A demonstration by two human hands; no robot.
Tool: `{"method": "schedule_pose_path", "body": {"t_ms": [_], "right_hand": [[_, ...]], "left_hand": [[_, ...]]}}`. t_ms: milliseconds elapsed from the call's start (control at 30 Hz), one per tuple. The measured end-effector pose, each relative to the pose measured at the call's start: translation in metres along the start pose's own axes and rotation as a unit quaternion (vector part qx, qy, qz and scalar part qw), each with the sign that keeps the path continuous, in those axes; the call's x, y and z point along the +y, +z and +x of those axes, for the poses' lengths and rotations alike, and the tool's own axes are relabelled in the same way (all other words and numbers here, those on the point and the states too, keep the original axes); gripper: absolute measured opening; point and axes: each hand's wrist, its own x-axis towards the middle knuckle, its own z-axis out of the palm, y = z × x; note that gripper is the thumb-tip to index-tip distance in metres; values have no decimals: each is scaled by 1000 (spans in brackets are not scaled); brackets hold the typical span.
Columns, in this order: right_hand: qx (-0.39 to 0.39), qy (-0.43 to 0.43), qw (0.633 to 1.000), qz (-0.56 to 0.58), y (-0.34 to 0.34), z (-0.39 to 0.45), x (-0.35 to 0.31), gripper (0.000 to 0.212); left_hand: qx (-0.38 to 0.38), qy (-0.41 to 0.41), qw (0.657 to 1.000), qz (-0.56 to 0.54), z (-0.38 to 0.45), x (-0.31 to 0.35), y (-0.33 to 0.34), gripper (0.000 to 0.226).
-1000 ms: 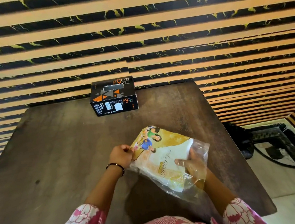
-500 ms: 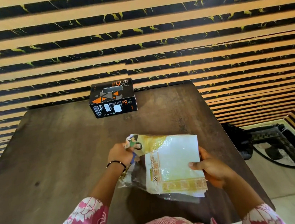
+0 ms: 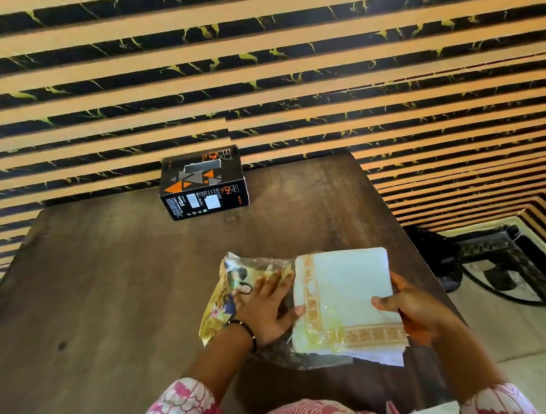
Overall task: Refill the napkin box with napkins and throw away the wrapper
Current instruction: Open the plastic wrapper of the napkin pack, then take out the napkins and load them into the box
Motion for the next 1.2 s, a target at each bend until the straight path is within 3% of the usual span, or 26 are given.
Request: {"method": "schedule_pose_path", "body": {"t_ms": [233, 367, 467, 600, 733, 800, 900, 933, 1067, 1133, 1200], "right_hand": [[76, -58, 980, 173, -35, -15, 6, 38], [128, -49, 930, 341, -23, 9, 25, 54], [182, -88, 907, 370, -6, 22, 34, 45], [185, -135, 948, 222, 9, 14, 31, 42], [260, -20, 965, -32, 3, 5, 33, 21], [272, 38, 942, -194, 3, -2, 34, 28], [290, 19, 841, -456, 15, -20, 25, 39], [280, -21, 832, -479, 25, -24, 21, 36], [182, -196, 873, -408, 94, -16, 12, 7], [95, -204, 863, -453, 130, -2, 21, 26], [23, -139, 839, -526, 160, 15, 34, 50]], "left_hand": [[12, -104, 993, 52, -9, -30, 3, 73], [26, -133, 990, 41, -11, -27, 1, 73], [31, -153, 987, 35, -12, -26, 2, 75], [50, -172, 983, 39, -13, -24, 0, 77], [58, -201, 977, 30, -12, -25, -7, 66], [70, -199, 977, 22, -16, -25, -13, 59], [130, -164, 976, 60, -26, -27, -20, 48], [147, -144, 976, 73, -29, -29, -22, 47], [128, -106, 981, 101, -38, -44, -18, 54], [106, -113, 982, 105, -42, -55, -13, 56], [91, -126, 984, 92, -49, -69, -8, 57]]}}
